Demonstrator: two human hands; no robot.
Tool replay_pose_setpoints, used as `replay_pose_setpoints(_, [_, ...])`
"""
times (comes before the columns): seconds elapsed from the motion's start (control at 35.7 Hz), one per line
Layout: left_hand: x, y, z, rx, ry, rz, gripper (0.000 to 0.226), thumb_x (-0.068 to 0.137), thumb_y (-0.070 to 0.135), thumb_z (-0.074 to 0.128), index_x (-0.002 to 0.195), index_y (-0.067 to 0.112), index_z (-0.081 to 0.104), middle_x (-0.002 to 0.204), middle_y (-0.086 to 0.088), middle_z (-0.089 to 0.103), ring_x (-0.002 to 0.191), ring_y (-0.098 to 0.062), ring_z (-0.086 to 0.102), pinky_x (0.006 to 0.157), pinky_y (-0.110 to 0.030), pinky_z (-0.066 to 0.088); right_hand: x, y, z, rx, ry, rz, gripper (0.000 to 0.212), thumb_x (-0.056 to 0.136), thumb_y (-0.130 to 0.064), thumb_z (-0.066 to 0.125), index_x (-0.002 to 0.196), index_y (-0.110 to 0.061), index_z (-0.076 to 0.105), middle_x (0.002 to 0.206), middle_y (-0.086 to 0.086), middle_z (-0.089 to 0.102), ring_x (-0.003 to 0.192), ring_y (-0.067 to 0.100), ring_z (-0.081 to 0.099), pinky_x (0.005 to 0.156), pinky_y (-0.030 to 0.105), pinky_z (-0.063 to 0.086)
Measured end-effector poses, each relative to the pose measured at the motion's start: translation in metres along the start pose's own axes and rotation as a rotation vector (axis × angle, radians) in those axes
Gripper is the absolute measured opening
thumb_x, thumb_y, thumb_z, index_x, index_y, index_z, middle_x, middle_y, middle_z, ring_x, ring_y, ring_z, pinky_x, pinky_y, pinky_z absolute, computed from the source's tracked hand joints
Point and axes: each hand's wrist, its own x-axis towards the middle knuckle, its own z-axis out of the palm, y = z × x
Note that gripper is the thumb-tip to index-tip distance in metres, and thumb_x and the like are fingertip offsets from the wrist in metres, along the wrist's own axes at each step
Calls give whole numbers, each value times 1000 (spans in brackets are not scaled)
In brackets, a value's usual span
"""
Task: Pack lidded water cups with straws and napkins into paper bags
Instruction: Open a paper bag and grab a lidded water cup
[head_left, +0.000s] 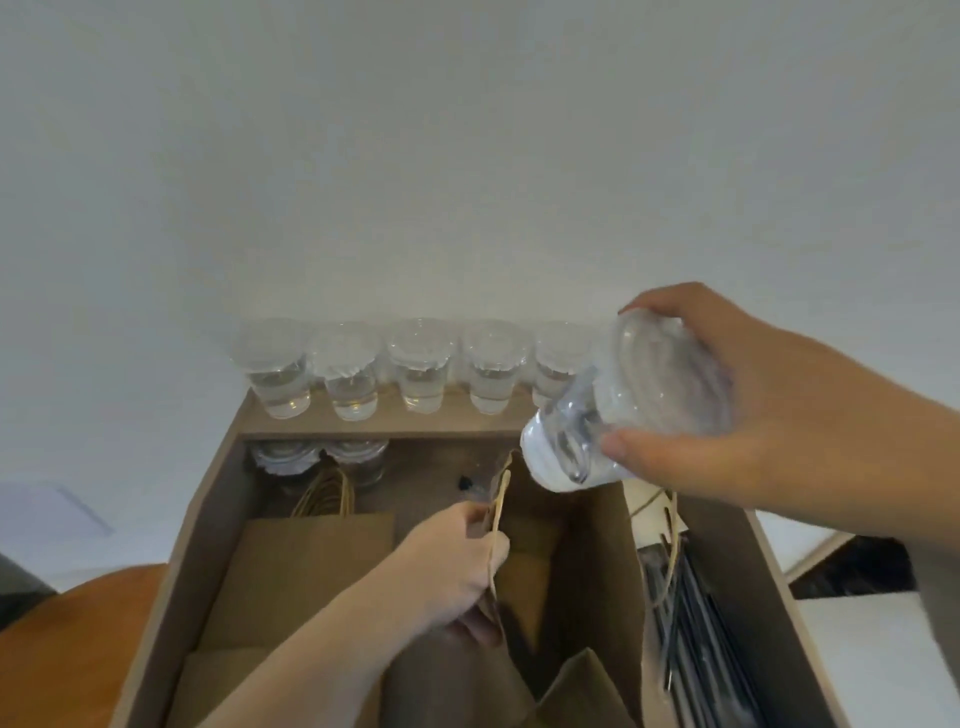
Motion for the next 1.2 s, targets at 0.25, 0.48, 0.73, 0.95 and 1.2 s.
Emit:
replay_pose_setpoints(0.25, [10, -21, 0, -55, -27, -95, 28, 105, 29, 48, 126, 13, 54, 78, -14, 76, 58, -28, 72, 49, -29, 55, 29, 26, 89, -528, -525, -46, 95, 65, -82, 70, 142, -42, 33, 129, -15, 42, 112, 11, 50, 87, 31, 50])
replay_pose_setpoints(0.48, [6, -22, -7, -55, 21, -38, 26, 105, 28, 50, 130, 22, 54, 100, -29, 77, 66, -36, 68, 49, -30, 51, 51, 29, 150, -647, -575, -72, 89, 75, -60, 82, 144, -24, 39, 131, 3, 49, 115, 26, 53, 97, 42, 52])
replay_pose_setpoints(0.73, [-5, -19, -3, 143, 83, 4, 14, 91, 28, 41, 100, 30, 52, 98, -15, 72, 63, -36, 78, 55, -40, 64, 68, 52, 231, -823, -776, -17, 100, 87, -51, 82, 163, -16, 26, 151, 19, 43, 133, 43, 53, 109, 57, 48])
replay_pose_setpoints(0.95, [-10, -16, -6, 189, 6, 59, 11, 97, 26, 43, 102, 27, 54, 87, -10, 72, 57, -27, 75, 50, -30, 56, 60, 56, 213, -785, -822, -143, 80, 97, -51, 69, 162, -18, 35, 151, 15, 50, 137, 40, 51, 112, 58, 43])
replay_pose_setpoints(1.2, [-3, -18, -20, 301, 86, 67, 22, 98, 20, 50, 120, 23, 51, 76, -14, 79, 59, -30, 77, 52, -39, 61, 18, 45, 68, 97, -13, -302, 16, 103, -49, 55, 101, -40, 68, 93, -20, 71, 89, 0, 69, 75, 19, 59])
